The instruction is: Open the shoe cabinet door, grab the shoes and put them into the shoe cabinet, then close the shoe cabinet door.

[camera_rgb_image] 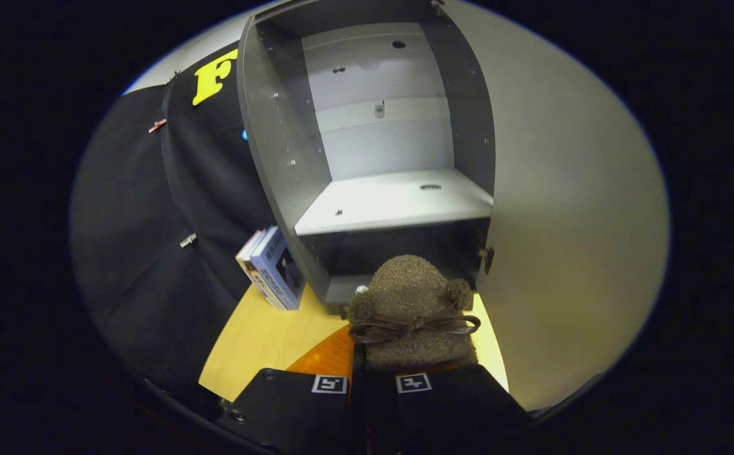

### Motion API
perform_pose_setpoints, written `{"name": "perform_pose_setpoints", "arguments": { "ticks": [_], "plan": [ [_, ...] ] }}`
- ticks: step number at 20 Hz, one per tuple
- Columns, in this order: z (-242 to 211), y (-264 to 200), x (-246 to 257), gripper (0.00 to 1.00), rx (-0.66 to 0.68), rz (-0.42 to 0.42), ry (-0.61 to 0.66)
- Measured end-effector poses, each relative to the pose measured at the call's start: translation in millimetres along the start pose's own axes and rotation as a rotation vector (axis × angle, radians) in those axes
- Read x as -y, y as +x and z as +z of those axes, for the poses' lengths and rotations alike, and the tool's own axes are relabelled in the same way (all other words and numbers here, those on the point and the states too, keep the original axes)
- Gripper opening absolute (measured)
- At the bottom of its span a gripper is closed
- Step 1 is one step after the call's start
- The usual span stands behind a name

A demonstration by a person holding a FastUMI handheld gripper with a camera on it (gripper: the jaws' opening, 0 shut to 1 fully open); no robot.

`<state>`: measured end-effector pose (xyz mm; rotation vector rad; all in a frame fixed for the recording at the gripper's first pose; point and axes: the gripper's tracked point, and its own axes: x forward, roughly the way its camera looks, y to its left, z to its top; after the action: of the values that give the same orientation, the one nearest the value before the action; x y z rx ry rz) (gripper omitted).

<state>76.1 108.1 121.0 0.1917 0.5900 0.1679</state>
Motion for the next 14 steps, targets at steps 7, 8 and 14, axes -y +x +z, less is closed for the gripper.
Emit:
{"name": "perform_pose_setpoints", "arguments": {
  "ticks": [7,8,14],
  "plan": [
    [112.3,45.2,-10.6,0.14,0.007,0.016,0.022],
    [126.6,54.1,-7.7,0.13,0.013,0.003,0.035],
    [165.6,137.4,3.1,0.14,-0.008,-0.057,0.019]
  ]
}}
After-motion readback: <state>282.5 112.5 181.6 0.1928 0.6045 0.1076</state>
